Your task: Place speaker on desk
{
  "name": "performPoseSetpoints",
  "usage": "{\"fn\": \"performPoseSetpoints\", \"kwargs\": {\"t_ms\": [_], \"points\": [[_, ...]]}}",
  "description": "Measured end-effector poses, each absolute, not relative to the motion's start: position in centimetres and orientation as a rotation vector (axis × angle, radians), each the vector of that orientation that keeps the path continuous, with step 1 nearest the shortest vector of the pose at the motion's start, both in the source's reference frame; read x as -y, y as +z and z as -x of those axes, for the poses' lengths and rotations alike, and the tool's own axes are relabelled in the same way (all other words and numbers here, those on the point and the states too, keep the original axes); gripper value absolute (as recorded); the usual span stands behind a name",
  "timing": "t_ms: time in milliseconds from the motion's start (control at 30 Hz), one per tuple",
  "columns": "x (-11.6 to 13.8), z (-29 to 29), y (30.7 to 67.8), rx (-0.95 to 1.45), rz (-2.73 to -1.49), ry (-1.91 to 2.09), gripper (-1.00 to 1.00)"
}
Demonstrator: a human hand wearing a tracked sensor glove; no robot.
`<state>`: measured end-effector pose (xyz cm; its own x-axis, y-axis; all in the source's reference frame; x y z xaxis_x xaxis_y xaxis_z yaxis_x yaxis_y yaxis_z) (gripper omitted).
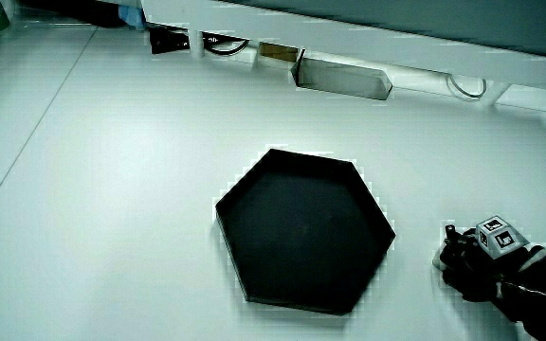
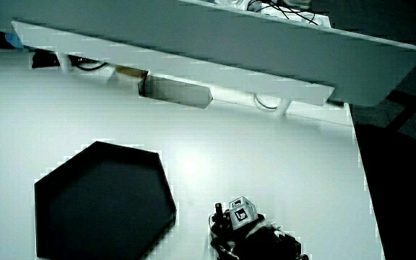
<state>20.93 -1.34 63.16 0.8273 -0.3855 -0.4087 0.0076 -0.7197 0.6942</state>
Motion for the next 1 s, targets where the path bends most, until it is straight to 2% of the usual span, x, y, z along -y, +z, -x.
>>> {"fn": "performPoseSetpoints", "kwargs": {"t_ms": [67, 367, 567, 633, 767, 1000], "points": [[1.3, -20.9, 63.3, 0.266, -2.287, -0.692, 0.00], [0.7, -21.7, 64.9, 0.235, -2.191, -0.624, -0.53], [0.2, -22.4, 65.0, 0.230, -2.194, -0.585, -0.88], [0.1, -22.3, 64.4, 0.243, -2.229, -0.545, -1.00], [0.1, -21.8, 63.3, 0.273, -2.297, -0.475, -1.00], [-0.1, -21.3, 62.3, 0.336, -2.346, -0.454, -1.00]]}}
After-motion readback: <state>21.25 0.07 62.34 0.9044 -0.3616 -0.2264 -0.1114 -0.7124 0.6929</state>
